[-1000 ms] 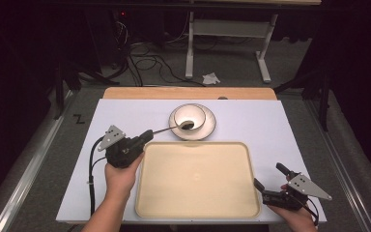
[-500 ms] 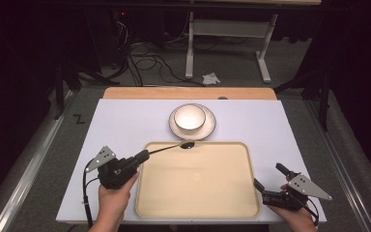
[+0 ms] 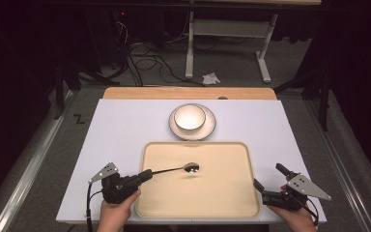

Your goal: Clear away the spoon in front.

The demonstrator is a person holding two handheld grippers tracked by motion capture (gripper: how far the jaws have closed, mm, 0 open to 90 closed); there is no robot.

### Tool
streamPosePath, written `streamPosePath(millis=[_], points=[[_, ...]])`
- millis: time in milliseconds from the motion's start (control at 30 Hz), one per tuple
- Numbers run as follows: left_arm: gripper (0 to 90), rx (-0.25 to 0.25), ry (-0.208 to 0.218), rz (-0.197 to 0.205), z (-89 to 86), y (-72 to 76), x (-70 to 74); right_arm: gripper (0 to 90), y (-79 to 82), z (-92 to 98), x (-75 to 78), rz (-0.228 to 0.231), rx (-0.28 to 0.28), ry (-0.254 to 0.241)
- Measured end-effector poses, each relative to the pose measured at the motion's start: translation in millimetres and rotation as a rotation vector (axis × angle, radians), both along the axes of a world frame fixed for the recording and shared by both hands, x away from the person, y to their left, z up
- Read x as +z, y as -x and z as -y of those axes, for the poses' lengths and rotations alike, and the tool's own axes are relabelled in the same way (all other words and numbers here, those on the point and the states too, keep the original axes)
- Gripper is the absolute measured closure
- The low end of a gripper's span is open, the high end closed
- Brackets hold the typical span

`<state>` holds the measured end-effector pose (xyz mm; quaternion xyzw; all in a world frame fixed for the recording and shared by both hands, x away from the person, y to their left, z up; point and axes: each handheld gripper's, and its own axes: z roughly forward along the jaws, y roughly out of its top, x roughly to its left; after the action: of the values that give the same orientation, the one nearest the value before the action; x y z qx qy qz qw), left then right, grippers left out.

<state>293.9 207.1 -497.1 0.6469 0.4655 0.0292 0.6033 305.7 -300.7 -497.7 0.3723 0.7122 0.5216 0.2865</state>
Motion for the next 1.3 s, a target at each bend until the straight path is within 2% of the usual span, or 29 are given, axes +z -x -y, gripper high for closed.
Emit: streamPosePath(millis=[133,300,333,500,633,700,733,800,1000,1233,1300], points=[[89.7,-0.025,0.051,-0.054,-0.3,-3.4,-10.6,1.7,-1.7,-0.8,-1.6,-0.009,0.0,0.011],[89.6,-0.009,0.063,-0.058,-5.0,-3.4,-10.9,2.0,-0.8,-2.6,-2.7,-0.023,-0.009,0.018],[89.5,0.0,0.073,-0.068,-7.1,-2.4,-11.7,2.0,-0.4,-2.5,-2.6,-0.017,-0.007,0.024],[89.5,0.021,0.079,-0.06,-9.1,-1.5,-10.5,2.1,0.7,-2.4,-2.0,-0.012,-0.008,0.025],[89.5,0.032,0.067,-0.062,-8.9,-4.5,-11.7,2.2,0.6,-2.4,-1.9,-0.012,-0.006,0.023],[89.5,0.031,0.029,-0.059,-5.7,-6.5,-12.9,2.2,0.3,-2.9,-2.1,-0.018,-0.004,0.019],[89.5,0.029,0.028,-0.062,-5.1,-7.2,-14.2,2.2,-0.2,-2.9,-2.2,-0.014,-0.001,0.021],[89.3,0.037,0.035,-0.074,-4.7,-8.0,-15.9,2.2,-0.2,-3.0,-2.2,-0.015,-0.001,0.025],[85.7,0.046,-0.008,-0.12,-5.1,-6.8,-22.2,2.2,-0.1,-2.1,-1.6,-0.013,0.002,0.022],[76.8,0.052,-0.064,-0.109,-0.5,-4.6,-19.1,2.2,0.8,-2.4,-0.3,-0.005,0.011,0.018],[73.7,0.049,-0.109,-0.099,1.7,-3.8,-16.9,2.2,1.1,-2.8,-0.2,-0.007,0.011,0.015]])
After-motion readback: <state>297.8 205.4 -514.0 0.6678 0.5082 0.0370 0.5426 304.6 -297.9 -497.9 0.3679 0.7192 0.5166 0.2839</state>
